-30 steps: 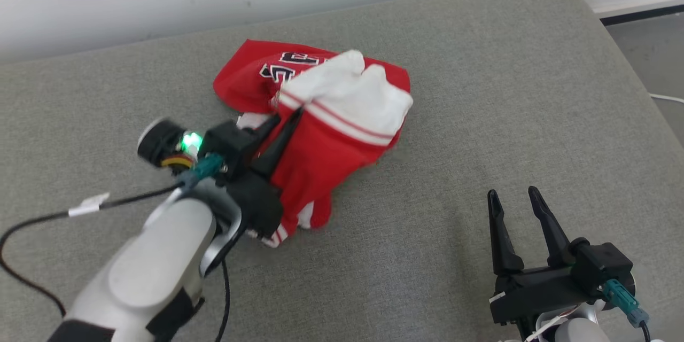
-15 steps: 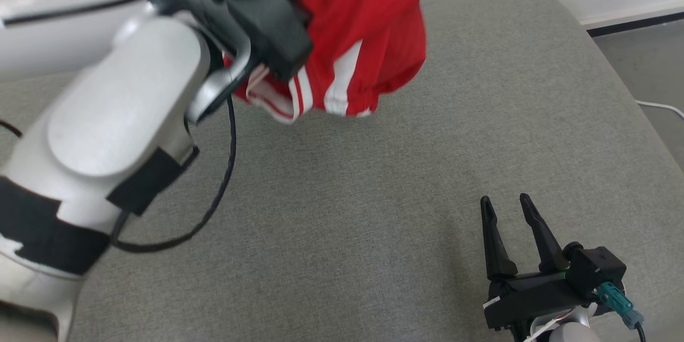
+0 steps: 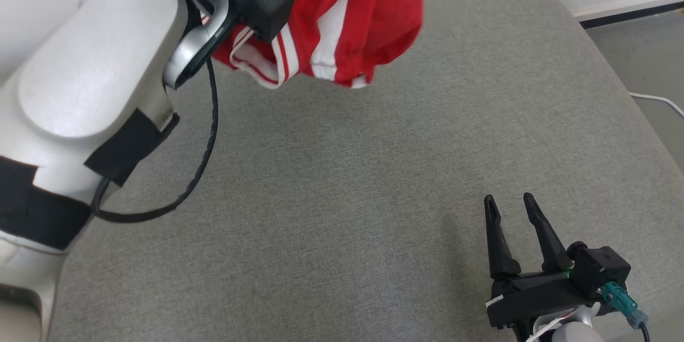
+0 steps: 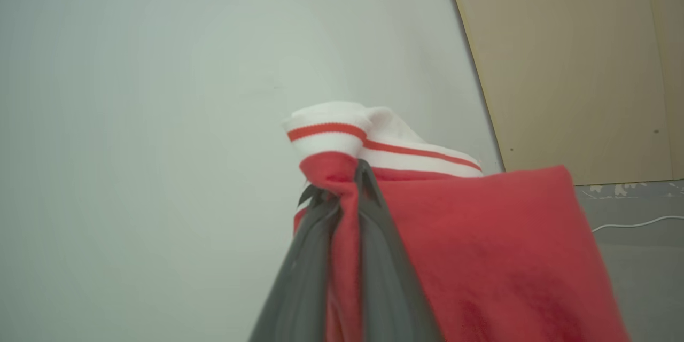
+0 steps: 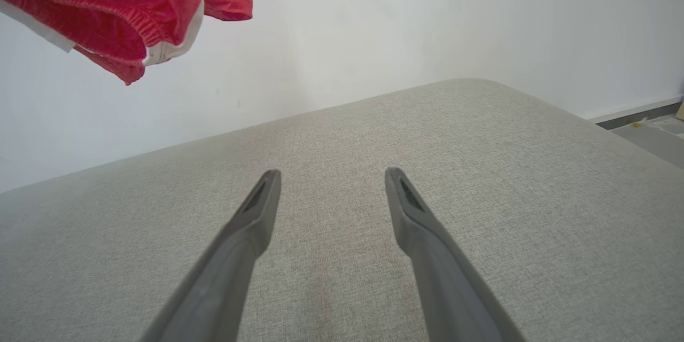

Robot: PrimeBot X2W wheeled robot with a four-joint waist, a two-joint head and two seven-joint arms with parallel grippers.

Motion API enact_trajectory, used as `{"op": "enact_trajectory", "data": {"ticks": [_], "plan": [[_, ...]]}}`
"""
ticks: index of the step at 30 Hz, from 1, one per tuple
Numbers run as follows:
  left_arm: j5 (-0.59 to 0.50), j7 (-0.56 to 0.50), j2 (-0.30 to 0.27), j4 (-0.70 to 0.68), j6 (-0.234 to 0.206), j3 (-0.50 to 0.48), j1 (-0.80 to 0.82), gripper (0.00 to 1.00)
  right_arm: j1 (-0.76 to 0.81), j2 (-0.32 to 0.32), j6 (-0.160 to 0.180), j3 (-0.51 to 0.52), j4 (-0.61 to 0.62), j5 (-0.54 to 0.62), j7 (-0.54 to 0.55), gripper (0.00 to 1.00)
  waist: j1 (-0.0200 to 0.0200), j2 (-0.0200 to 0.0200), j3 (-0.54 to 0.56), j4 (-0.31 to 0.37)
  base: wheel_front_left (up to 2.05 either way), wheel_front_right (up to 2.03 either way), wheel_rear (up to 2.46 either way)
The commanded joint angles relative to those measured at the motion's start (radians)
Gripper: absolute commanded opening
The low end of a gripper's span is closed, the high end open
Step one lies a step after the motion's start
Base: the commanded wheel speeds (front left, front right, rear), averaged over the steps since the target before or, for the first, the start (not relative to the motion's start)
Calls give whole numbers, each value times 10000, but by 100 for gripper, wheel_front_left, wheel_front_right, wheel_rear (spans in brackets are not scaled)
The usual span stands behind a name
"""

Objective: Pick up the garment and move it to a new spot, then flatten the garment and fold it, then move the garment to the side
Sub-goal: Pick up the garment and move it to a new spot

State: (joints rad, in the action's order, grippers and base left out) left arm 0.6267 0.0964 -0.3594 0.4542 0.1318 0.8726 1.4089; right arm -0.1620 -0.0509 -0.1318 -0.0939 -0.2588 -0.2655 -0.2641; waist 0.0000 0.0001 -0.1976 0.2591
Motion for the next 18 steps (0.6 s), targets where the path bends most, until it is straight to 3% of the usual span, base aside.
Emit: {"op": "enact_trajectory", "data": {"ticks": [1,10,18], "plan": [[174,171,-47,49,-43,5,-366,0,22,8,22,30,28,-38,-5,100,0,-1,-50,-60,0,0,0],[591,930,-15,240,-598,366,-3014,0,-116,5,22,32,17,114,-7,100,0,-1,-268,-320,0,0,0],[788,1437,536,1210,-747,892,-5307,0,-247,5,22,-21,-59,211,-7,100,0,-1,-428,-481,0,0,0]]}}
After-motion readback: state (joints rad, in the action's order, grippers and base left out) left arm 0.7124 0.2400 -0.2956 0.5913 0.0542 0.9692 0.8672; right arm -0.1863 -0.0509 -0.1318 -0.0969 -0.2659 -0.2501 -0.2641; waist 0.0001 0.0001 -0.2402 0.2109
